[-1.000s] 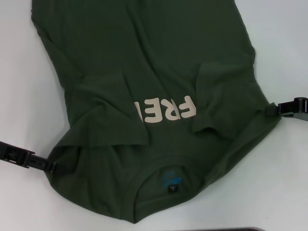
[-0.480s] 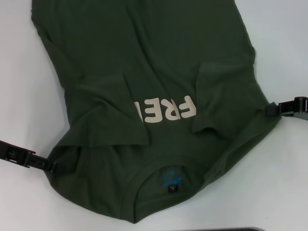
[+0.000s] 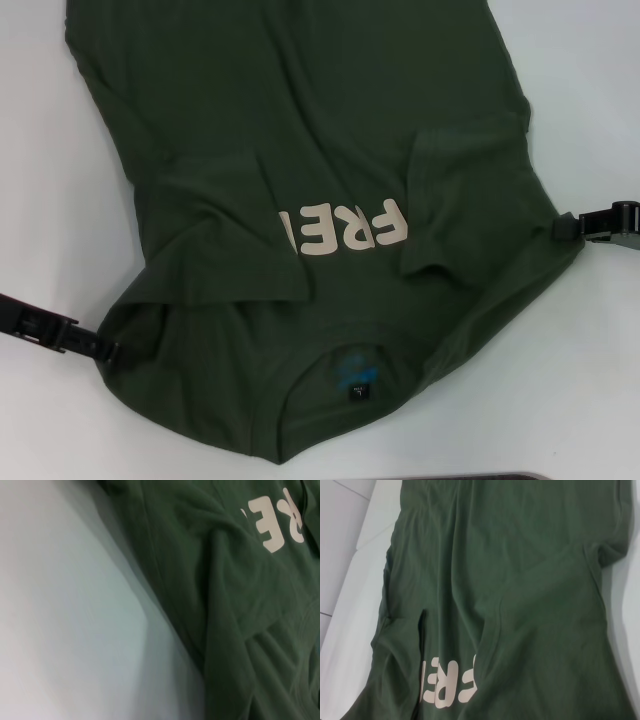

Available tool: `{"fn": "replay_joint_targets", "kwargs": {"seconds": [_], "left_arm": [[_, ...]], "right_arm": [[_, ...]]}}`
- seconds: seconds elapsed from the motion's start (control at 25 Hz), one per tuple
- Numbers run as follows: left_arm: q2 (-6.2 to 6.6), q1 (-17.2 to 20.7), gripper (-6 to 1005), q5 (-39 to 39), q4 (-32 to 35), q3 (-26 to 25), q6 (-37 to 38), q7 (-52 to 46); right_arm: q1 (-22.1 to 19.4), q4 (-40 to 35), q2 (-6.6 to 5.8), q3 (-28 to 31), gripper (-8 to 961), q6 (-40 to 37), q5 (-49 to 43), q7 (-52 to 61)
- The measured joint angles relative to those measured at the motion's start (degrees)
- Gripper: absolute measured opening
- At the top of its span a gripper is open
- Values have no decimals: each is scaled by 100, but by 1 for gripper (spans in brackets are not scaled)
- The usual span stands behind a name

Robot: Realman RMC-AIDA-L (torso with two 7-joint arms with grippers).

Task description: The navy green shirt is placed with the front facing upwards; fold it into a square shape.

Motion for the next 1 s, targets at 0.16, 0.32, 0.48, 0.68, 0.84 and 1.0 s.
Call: {"fn": "replay_joint_targets", "kwargs": {"seconds": [0.16,0.32,0.48,0.68,0.84,1.0], "left_arm": [[7,-2,708,-5,-9,-34,-68,-1],[27,2,669,-3,-44,-51,-197,-19],[119,-9,573,-24,-202,-140,-250,-13],[137,-32,382,-27,-281,-236,-264,25],[137,-34,224,-22,-305,-240,-264,29],[127,-35,73,-7,-308,-225,-264,37]], "right_arm": [[-6,0,0,-4,36,-3,0,-3],[-7,0,0,1,36,-6,0,-6],[-7,0,0,1,36,-8,0,-13],[-7,0,0,8,35,-13,0,-28],[-23,0,0,21,35,-15,0,-30],[-31,0,0,25,35,-15,0,-30]]}}
